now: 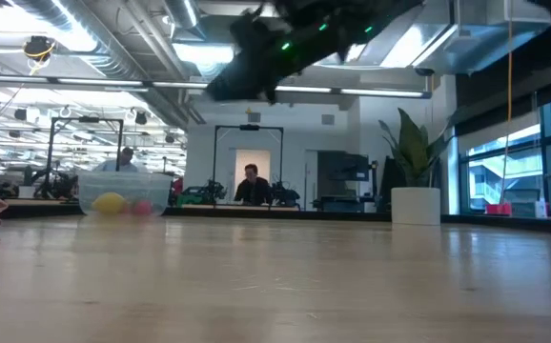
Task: Pick and placing Produce into tupperware
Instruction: Put the black cherry into the transparent container
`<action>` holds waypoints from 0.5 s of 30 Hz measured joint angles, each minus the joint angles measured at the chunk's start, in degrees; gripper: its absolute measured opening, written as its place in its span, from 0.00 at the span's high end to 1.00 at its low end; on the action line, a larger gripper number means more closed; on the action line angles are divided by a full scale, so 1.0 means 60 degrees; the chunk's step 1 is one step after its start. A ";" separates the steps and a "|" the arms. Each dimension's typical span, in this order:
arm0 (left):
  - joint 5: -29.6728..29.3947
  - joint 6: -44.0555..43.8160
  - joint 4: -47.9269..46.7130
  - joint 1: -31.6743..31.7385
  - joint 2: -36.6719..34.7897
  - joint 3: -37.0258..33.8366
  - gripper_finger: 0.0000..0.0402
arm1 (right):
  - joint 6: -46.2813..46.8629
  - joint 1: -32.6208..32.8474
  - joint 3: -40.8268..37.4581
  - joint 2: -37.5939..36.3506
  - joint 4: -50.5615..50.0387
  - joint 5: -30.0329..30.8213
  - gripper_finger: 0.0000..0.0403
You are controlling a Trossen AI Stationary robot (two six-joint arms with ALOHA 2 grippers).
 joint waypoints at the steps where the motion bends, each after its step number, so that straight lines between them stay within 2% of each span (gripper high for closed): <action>1: -0.0066 0.0041 0.0008 0.0006 0.0006 0.0000 0.60 | 0.0049 -0.0025 0.0268 0.0310 -0.0087 -0.0192 0.71; 7: -0.0261 0.0126 -0.0032 0.0125 0.0013 -0.0004 0.59 | -0.0041 -0.0032 0.2609 0.2458 -0.1914 -0.0478 0.70; 15: -0.0306 -0.0089 -0.0436 0.0132 0.0017 -0.0007 0.59 | -0.0289 -0.0307 0.5409 0.4708 -0.4433 -0.0468 0.70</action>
